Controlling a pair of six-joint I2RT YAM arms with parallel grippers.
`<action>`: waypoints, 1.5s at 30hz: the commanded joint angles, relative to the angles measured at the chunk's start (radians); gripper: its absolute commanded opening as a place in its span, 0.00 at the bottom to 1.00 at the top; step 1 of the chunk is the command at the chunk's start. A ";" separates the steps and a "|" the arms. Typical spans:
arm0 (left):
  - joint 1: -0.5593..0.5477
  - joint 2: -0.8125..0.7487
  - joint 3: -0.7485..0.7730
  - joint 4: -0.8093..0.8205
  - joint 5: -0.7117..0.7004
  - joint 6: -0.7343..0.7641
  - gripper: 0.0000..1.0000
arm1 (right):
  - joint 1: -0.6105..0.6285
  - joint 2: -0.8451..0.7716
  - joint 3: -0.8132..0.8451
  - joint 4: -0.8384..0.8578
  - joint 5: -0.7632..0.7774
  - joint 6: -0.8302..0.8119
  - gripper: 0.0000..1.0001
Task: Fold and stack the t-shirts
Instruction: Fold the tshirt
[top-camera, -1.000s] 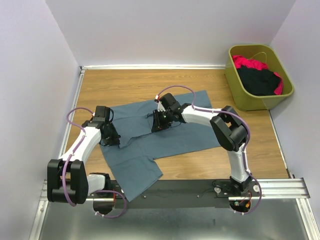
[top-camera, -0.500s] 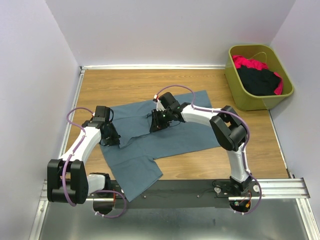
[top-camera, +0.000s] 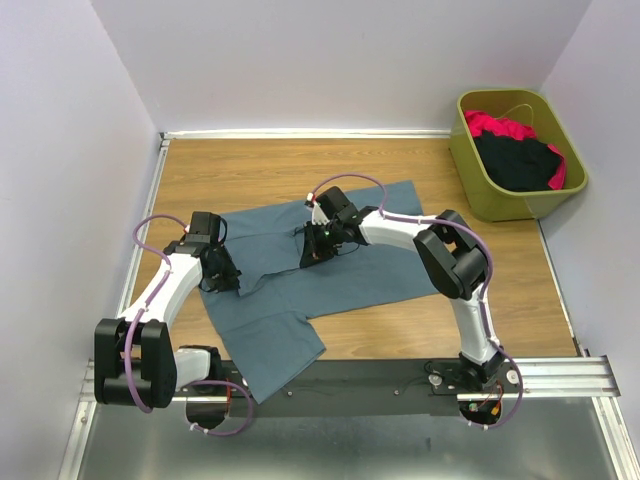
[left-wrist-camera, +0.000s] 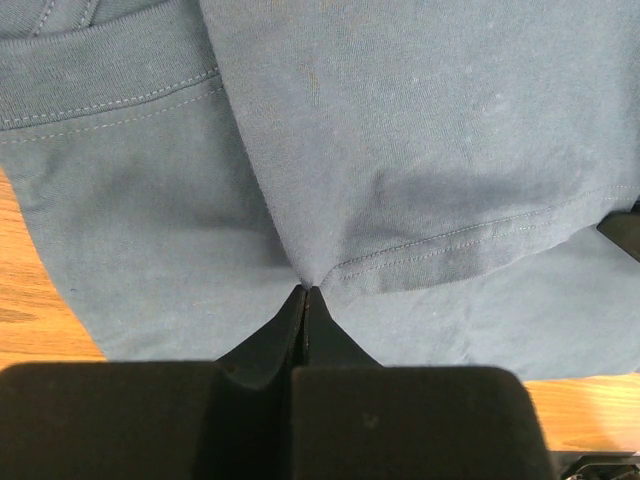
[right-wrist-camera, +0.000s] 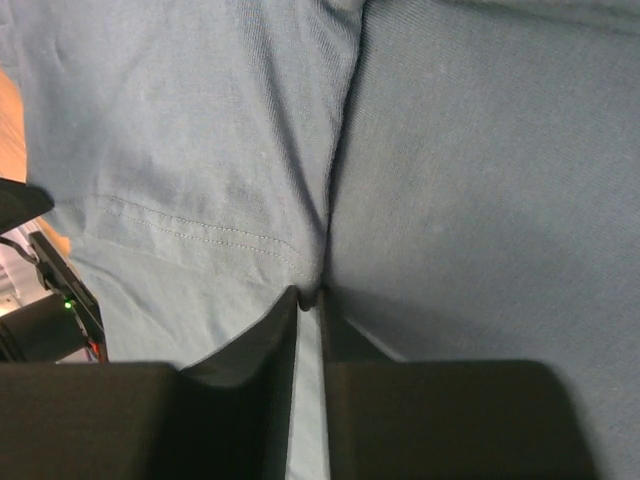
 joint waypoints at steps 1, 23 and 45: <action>-0.004 -0.029 0.001 0.008 -0.006 0.005 0.01 | 0.005 0.020 0.013 -0.018 -0.008 -0.003 0.14; -0.004 -0.007 0.050 -0.068 -0.056 0.041 0.01 | -0.018 -0.100 0.005 -0.098 0.052 -0.021 0.04; -0.003 -0.016 0.060 -0.072 -0.050 0.045 0.58 | -0.062 -0.138 0.023 -0.177 0.156 -0.095 0.44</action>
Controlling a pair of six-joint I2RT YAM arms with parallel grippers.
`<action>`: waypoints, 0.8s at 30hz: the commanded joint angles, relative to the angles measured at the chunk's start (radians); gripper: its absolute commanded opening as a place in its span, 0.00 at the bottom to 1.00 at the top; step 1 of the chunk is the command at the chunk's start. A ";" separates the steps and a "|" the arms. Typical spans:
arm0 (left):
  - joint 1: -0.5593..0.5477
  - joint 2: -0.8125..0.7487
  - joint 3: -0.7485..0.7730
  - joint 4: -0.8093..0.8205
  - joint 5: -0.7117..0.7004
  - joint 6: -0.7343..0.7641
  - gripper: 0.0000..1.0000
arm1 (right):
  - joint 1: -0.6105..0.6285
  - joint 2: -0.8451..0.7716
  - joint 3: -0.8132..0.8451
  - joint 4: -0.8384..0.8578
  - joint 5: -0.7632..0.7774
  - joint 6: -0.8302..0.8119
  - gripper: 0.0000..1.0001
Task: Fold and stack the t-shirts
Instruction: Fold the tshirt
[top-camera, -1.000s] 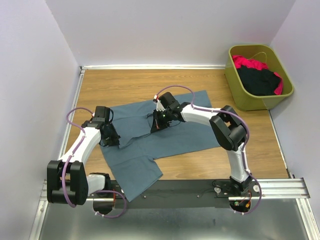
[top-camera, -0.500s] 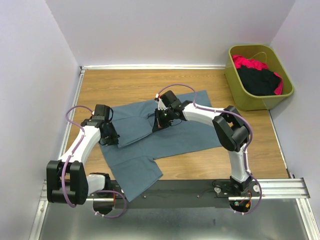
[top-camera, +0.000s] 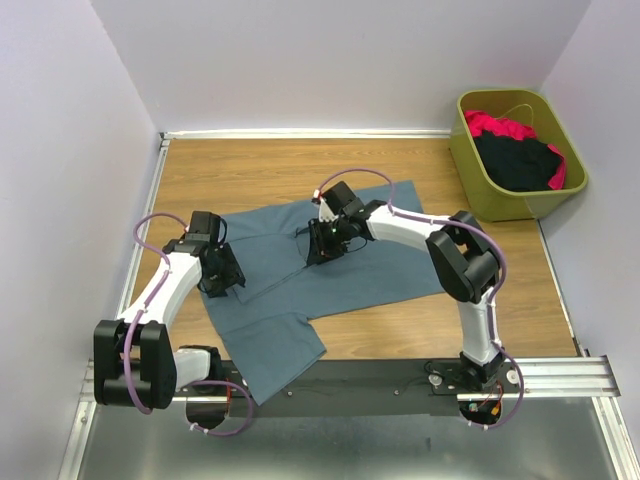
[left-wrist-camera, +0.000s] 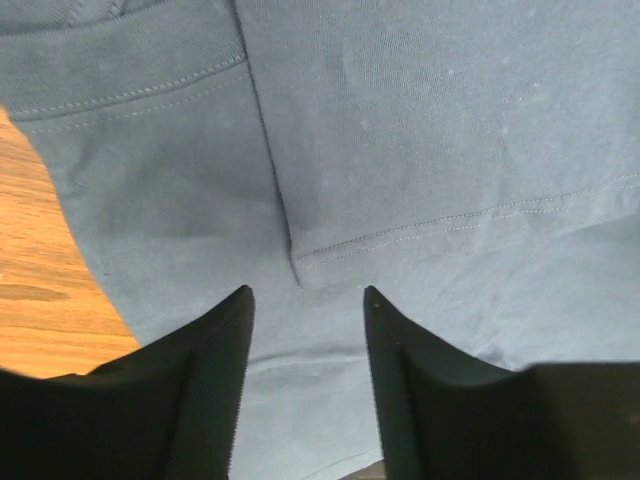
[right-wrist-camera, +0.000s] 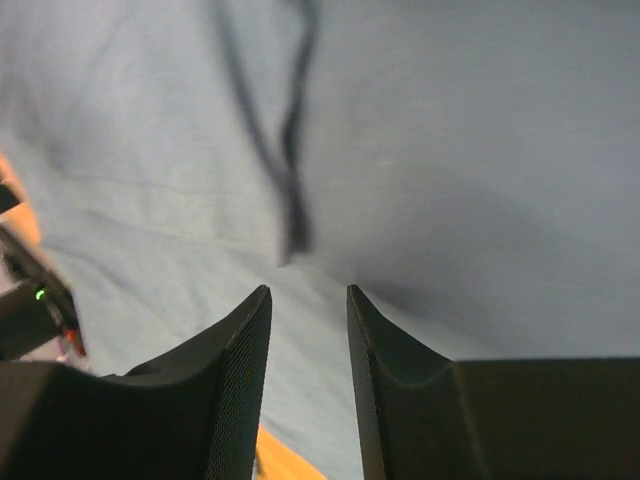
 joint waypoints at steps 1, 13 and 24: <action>0.003 -0.007 0.081 -0.007 -0.046 -0.004 0.59 | -0.078 -0.082 0.026 -0.048 0.139 -0.039 0.45; 0.066 0.366 0.346 0.363 -0.203 0.006 0.45 | -0.384 -0.054 0.145 -0.045 0.322 -0.013 0.45; 0.176 0.713 0.524 0.393 -0.180 0.037 0.40 | -0.503 0.167 0.239 -0.045 0.356 0.016 0.45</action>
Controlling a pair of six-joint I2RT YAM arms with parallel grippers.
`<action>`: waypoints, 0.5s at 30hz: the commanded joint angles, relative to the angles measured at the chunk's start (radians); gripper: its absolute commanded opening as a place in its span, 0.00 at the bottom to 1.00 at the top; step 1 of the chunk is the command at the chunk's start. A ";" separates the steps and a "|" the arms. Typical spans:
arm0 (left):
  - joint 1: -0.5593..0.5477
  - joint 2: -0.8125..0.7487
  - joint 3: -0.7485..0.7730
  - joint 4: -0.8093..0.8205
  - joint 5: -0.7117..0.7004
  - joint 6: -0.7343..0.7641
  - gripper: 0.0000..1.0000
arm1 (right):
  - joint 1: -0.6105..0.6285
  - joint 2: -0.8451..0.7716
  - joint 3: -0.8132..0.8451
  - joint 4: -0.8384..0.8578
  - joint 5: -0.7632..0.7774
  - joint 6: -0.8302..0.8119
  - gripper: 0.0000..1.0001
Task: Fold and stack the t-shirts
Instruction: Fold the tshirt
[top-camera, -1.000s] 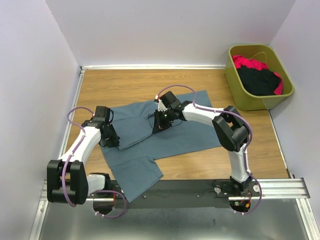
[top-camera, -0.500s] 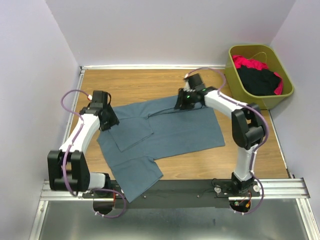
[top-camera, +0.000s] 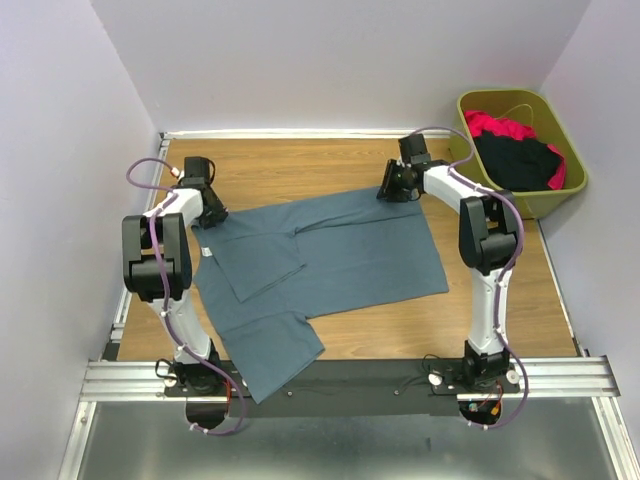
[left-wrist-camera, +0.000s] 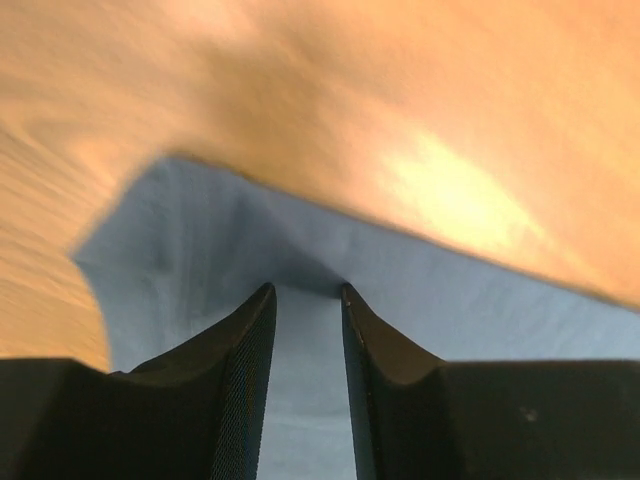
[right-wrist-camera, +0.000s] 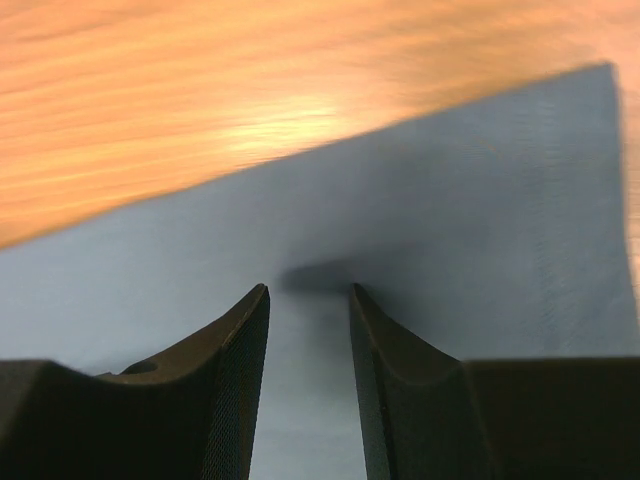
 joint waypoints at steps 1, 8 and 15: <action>0.040 0.044 0.009 0.019 -0.014 0.017 0.40 | -0.054 0.088 0.007 -0.020 0.051 0.021 0.45; 0.051 0.151 0.110 0.002 0.033 0.032 0.41 | -0.140 0.179 0.064 -0.023 0.064 0.035 0.45; 0.037 0.322 0.343 -0.041 0.084 0.035 0.41 | -0.175 0.260 0.214 -0.026 0.064 0.025 0.46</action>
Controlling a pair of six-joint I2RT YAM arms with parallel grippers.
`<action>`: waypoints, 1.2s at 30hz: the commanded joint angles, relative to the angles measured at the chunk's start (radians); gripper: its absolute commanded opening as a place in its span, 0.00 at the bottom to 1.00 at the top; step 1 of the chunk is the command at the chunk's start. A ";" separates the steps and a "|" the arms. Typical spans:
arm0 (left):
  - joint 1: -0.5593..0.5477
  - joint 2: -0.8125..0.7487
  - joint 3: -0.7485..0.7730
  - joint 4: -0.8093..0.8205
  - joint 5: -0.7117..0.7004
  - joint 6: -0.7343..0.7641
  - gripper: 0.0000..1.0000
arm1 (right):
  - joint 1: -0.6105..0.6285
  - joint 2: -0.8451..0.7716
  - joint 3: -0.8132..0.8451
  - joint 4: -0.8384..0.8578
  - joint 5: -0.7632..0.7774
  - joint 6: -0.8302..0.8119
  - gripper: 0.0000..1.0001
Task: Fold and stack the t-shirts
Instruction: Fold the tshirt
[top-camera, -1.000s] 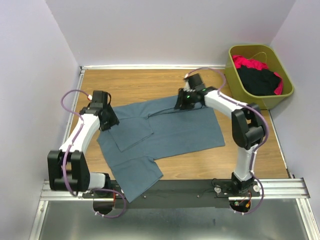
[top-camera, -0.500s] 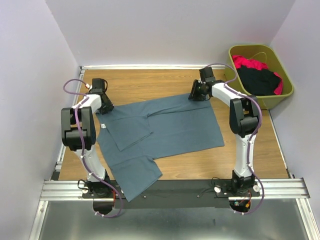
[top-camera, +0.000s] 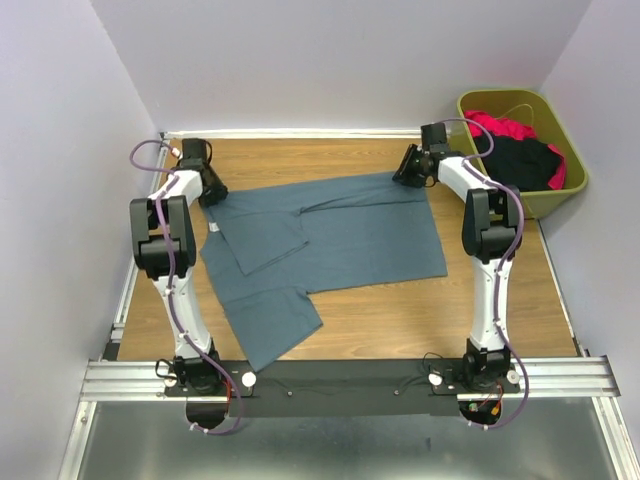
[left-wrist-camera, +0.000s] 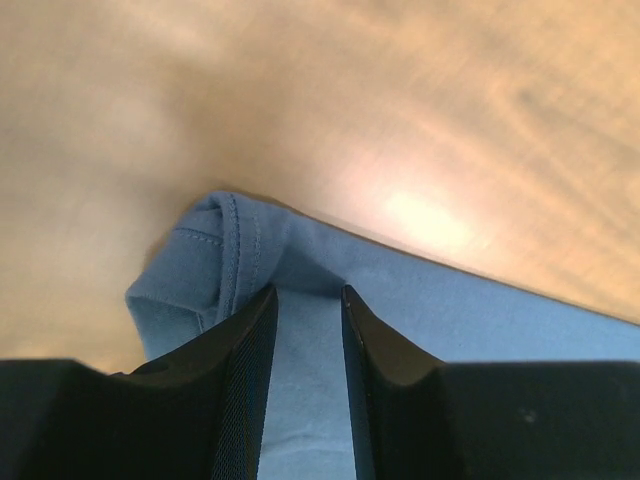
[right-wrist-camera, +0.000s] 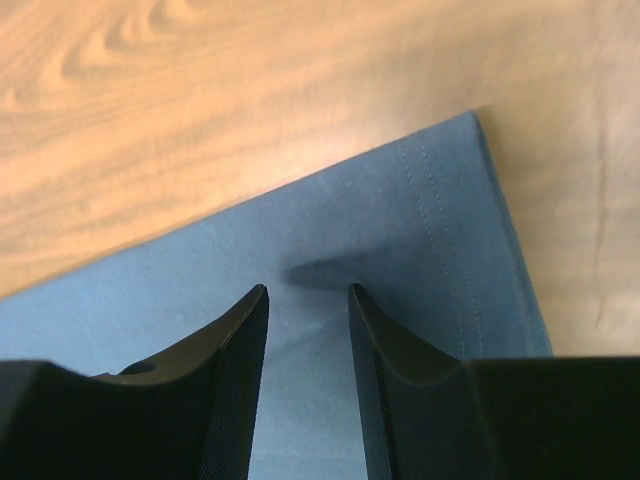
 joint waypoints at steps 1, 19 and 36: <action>-0.009 0.136 0.112 -0.062 0.019 0.025 0.41 | -0.047 0.123 0.067 -0.055 0.083 -0.028 0.47; -0.015 -0.439 -0.199 -0.160 -0.113 0.083 0.71 | -0.038 -0.345 -0.247 -0.086 -0.004 -0.114 0.65; -0.076 -0.757 -0.564 -0.173 -0.008 0.030 0.59 | 0.040 -0.584 -0.585 -0.157 0.001 -0.176 0.61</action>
